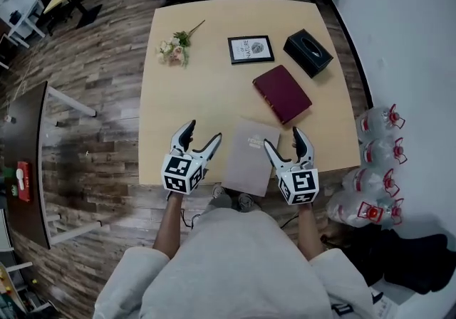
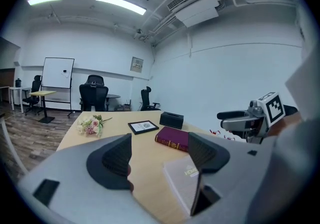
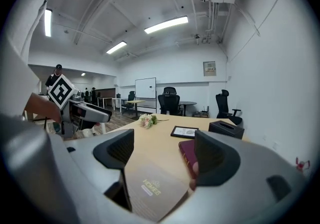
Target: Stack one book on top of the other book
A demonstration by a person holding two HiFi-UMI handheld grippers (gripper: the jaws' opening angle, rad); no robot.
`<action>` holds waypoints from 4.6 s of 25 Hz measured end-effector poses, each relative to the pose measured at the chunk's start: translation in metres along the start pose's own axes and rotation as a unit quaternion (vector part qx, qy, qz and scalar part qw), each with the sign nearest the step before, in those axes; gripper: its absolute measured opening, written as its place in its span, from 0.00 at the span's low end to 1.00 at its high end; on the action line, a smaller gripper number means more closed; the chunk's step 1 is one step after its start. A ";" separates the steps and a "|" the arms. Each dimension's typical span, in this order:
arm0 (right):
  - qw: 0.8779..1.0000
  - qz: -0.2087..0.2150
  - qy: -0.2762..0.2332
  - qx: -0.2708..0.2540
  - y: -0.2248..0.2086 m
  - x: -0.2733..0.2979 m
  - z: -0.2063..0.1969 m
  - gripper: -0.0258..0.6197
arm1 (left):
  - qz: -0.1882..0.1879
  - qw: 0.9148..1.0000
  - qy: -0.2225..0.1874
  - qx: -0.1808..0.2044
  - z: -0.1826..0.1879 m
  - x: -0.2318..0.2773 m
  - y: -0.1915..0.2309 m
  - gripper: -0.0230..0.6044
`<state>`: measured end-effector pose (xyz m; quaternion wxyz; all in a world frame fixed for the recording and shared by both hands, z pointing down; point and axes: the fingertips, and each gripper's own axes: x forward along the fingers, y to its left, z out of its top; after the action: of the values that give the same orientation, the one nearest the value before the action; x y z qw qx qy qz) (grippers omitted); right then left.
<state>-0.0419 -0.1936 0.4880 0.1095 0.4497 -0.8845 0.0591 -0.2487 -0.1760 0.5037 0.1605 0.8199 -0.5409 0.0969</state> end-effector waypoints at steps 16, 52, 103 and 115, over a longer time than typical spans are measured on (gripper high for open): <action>0.994 -0.091 0.039 0.038 0.020 -0.029 -0.031 0.62 | -0.106 0.994 0.040 0.004 -0.033 0.009 -0.006 0.60; 0.971 -0.030 0.179 0.157 0.025 -0.024 -0.178 0.65 | -0.133 0.974 0.182 -0.031 -0.144 0.073 -0.053 0.60; 0.944 0.000 0.265 0.197 0.054 0.000 -0.234 0.72 | -0.137 0.956 0.251 -0.064 -0.204 0.090 -0.084 0.60; 0.957 -0.013 0.244 0.154 0.048 0.003 -0.208 0.69 | -0.107 0.972 0.208 -0.032 -0.174 0.082 -0.082 0.60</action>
<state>-0.0535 -0.1255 0.6903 0.2521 0.4447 -0.8050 0.3011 -0.1389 -0.1519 0.6801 0.3045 0.8296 -0.4075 0.2301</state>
